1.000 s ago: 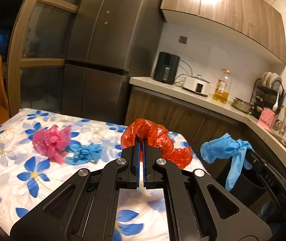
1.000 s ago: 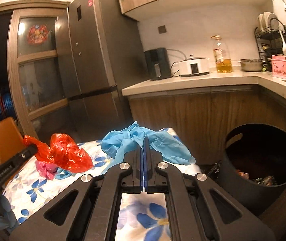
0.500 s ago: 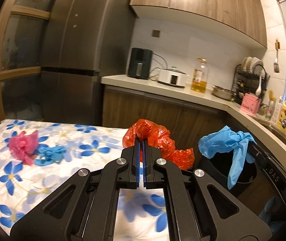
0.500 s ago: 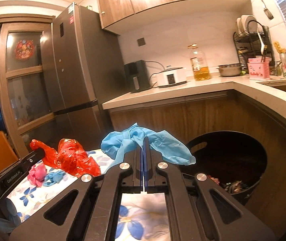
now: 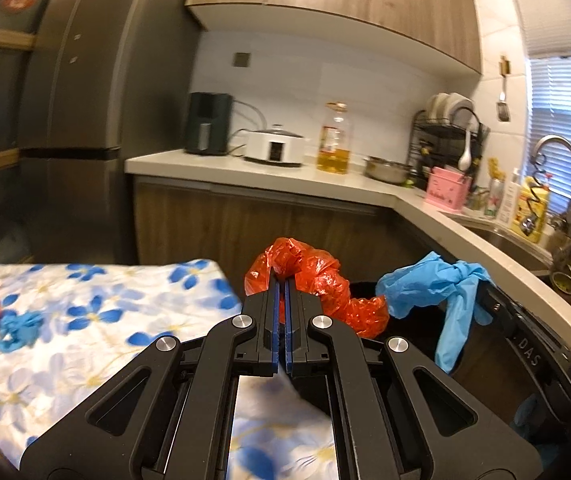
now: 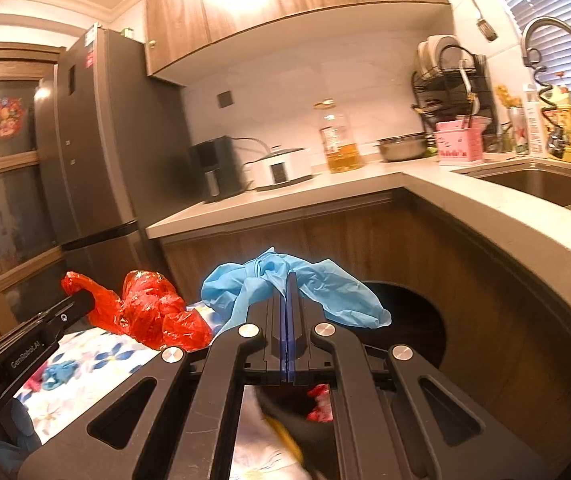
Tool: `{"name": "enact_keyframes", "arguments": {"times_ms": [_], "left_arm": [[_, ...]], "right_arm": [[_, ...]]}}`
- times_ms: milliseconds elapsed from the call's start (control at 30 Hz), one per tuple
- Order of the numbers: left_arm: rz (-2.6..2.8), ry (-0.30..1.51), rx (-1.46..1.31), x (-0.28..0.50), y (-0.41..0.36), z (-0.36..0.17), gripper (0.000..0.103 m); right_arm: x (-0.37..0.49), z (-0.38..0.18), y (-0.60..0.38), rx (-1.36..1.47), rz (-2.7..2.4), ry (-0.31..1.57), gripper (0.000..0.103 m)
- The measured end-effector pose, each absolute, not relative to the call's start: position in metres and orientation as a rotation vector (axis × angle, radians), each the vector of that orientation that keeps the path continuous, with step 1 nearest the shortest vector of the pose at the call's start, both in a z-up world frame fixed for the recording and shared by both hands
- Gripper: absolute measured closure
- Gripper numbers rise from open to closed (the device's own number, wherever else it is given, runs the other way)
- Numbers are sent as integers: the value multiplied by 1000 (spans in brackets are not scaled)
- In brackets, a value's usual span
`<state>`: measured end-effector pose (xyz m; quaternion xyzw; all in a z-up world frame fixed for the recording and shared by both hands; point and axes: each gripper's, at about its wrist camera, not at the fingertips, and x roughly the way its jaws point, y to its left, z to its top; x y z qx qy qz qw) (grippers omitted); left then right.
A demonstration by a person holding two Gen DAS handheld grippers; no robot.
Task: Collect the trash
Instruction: 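Carry the red bag and blue glove over the black trash bin, then open both tools to drop the red bag and glove into the bin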
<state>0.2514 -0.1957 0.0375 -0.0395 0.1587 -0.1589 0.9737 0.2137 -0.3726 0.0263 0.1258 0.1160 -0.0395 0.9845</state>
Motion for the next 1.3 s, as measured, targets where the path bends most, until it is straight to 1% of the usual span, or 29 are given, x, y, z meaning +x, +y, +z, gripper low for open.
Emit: {"name": "enact_keyframes", "arguments": {"times_ms": [300,1067,1100,1167,1200,1233,1267,1300], "left_arm": [[-399,323,-60,273,-247,31,102],[-494,396,-62,304,-277,6,102],[-504,403,-61,305,-278,4,101],[-515,417,-54,306,-280,2,98],[-515,425,-44,307,-281,0,94],[-514,430,-41,308,-282,-2,92],[-513,438,-44,309,-281,-4,85],[-514,444,-48,309,-279,-5,76]], "right_arm": [[226,22,-408,280,-155,241,102],[250,6,-426,290,-182,300,101],[251,5,-426,289,-179,303,98],[253,4,-426,289,-182,310,85],[253,3,-427,292,-184,314,71],[254,2,-429,296,-182,315,64],[253,1,-430,304,-183,313,64],[253,0,-431,305,-188,315,64]]}}
